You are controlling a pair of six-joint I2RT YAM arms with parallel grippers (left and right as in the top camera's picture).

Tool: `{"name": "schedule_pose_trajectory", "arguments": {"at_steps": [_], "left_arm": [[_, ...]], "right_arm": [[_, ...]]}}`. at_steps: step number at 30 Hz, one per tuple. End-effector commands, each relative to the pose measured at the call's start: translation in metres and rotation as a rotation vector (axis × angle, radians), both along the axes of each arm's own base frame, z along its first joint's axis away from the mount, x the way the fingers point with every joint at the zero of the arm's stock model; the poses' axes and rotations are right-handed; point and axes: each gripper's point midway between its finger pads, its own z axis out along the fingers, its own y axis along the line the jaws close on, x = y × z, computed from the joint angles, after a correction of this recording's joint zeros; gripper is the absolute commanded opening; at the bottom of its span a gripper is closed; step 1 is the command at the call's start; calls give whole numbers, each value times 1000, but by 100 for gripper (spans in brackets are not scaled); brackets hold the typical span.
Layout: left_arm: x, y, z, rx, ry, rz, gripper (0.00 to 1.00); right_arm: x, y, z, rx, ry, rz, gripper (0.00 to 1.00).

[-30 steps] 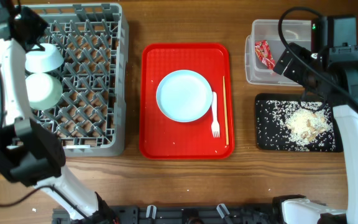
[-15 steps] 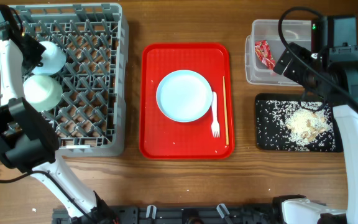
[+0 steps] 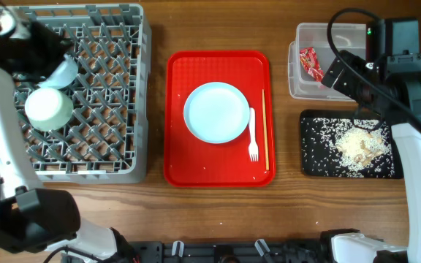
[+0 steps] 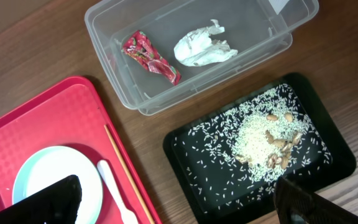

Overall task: Sort waste into correct bins and load items into the dishwasher rack
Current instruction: 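Release the bowl and move the left gripper back toward the plate, then lower the left gripper to the light-blue plate rim and grasp it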

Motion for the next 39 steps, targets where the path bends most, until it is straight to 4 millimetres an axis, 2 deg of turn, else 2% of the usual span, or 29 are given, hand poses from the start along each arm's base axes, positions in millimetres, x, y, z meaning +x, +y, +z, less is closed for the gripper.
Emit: {"name": "schedule_pose_trajectory", "arguments": {"at_steps": [1,3,5,8,13,14,16,17,18,20,21,22,24,26,31,39], "left_arm": [[-21,-107,2,-87,-16,-412,80],[-32,-137,-7,-24,29,-490,84],[-43,-174,-17,86,53,-591,100],[-60,-224,-29,250,54,-707,100],[-72,-286,-58,444,53,-785,88],[-75,-300,-72,478,63,-818,87],[-77,-313,-91,505,92,-851,82],[-80,-321,-110,512,138,-862,78],[-83,-325,-123,515,173,-862,73],[-85,-330,-147,522,238,-853,69],[-87,-333,-161,517,273,-860,60],[-89,-336,-167,511,290,-870,56],[-93,-340,-179,508,318,-888,58],[-99,-344,-190,523,339,-920,66],[-103,-357,-212,562,315,-1047,68],[-101,-355,-252,600,353,-1073,64]], "right_arm": [[2,-4,1,-21,0,-5,100],[2,-4,1,-21,0,-5,100],[2,-4,1,-21,0,-6,100],[2,-4,1,-21,0,-6,100],[2,-4,1,-21,0,-6,100],[2,-4,1,-21,0,-5,100],[2,-4,1,-21,0,-5,100],[2,-4,1,-21,0,-5,100],[2,-4,1,-21,0,-5,100],[2,-4,1,-21,0,-6,100],[2,-4,1,-21,0,-5,100],[2,-4,1,-21,0,-5,100],[2,-4,1,-21,0,-5,100],[2,-4,1,-21,0,-6,100],[2,-4,1,-21,0,-5,100],[2,-4,1,-21,0,-5,100]]}}
